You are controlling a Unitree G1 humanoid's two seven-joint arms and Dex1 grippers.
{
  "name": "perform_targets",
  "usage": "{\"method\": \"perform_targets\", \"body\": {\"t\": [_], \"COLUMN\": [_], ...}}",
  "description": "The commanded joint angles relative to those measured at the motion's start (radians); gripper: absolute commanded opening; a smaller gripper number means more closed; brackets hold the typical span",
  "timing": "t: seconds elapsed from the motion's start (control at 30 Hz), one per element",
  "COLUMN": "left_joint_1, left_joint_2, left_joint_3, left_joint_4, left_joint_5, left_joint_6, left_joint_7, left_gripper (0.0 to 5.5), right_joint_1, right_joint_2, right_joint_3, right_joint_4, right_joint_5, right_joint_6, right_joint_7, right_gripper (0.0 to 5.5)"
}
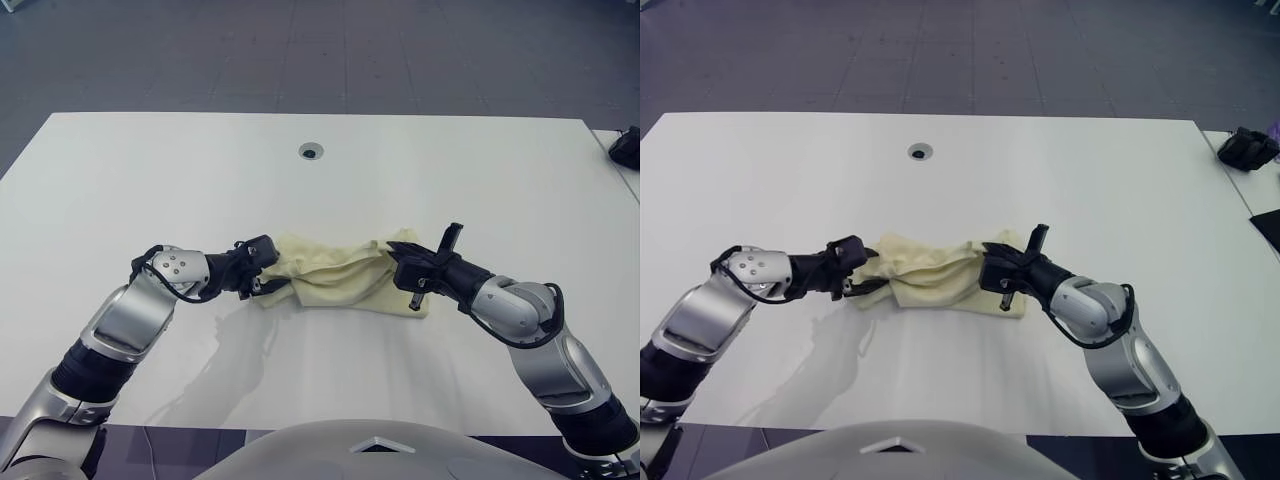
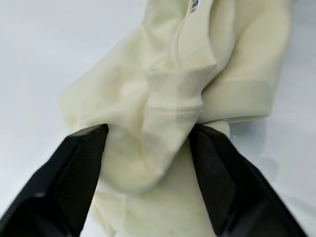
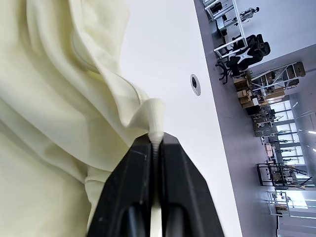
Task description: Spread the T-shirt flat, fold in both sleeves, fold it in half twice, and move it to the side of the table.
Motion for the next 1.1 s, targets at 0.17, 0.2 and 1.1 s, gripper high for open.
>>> {"method": "perform_targets", "body": {"t": [0.17,0.2,1.1], "left_joint_1": [-0.01,-0.012,-0.826], "left_joint_2": [-0.012,-0.015,-0.066], "left_joint_3": [0.004,0.006,0.007], "left_joint_4": [-0.011,-0.014,0.93], "left_joint_5": [0.009,0.005,0.025], "left_joint_6": [0.003,0.004,-0.502], "left_joint_7": [0.0,-0.001,-0.621], "left_gripper": [1.58,1.43,0.0], "right_joint_1": [-0.025,-0.026,-0.78], "right_joint_2": [-0.007,-0.009,-0.043], "right_joint_3": [-0.01,-0.011,-0.203], "right_joint_4": [0.018,0.021,0.817], "right_joint_5": [0.005,0.007,0.621], "right_joint_6": [-0.02,-0.023,0.111], "right_joint_7": [0.015,0.016,0.53], "right_gripper": [0.02,0.02,0.02]}}
